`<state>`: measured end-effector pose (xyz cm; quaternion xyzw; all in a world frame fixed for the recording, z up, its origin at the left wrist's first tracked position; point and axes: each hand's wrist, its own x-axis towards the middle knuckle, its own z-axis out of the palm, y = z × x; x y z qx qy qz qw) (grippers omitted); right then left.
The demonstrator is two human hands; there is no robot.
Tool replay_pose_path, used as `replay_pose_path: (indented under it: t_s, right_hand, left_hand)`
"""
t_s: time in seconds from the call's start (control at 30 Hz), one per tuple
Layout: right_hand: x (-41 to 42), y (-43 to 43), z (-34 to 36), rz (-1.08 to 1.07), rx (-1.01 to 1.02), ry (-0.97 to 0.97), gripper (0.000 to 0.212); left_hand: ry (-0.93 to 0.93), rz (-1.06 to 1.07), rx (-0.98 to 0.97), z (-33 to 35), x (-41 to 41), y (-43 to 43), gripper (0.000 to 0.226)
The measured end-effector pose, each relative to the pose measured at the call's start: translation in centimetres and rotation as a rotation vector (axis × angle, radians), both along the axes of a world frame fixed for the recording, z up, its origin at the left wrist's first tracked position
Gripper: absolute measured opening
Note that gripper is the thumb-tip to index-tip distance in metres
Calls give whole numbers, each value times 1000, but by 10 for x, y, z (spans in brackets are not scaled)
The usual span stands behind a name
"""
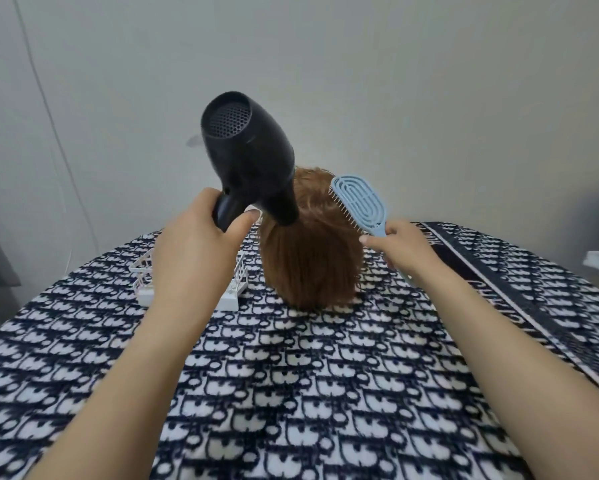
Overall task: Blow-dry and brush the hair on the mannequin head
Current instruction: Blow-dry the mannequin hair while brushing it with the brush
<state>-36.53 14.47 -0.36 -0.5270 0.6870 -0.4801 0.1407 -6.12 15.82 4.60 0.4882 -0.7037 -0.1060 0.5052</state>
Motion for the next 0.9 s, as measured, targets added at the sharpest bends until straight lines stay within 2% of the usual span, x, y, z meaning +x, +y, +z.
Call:
replay_pose_path:
  t_s: [0.1, 0.17, 0.27, 0.4, 0.6, 0.77, 0.9]
  right_hand:
    - [-2, 0, -1, 15, -51, -35, 17]
    - [-4, -4, -1, 6, -75, -14, 23]
    - [-1, -15, 3, -41, -132, 141, 22]
    - [8, -31, 13, -45, -223, 373, 21]
    - [14, -38, -6, 40, -210, 535, 26]
    - [9, -35, -33, 89, -171, 773, 26]
    - [10, -38, -58, 124, -84, 863, 28]
  left_hand:
    - [13, -10, 23, -1, -4, 1, 28]
    - [-43, 53, -23, -1, -5, 3, 28]
    - [-94, 86, -58, -1, -4, 3, 29]
    - [-87, 59, -6, 3, -1, 5, 31]
    - [-124, 65, 27, 5, 6, 8, 33]
    - [-124, 59, 50, 4, 9, 8, 34]
    - [-125, 77, 73, 2, 9, 6, 35]
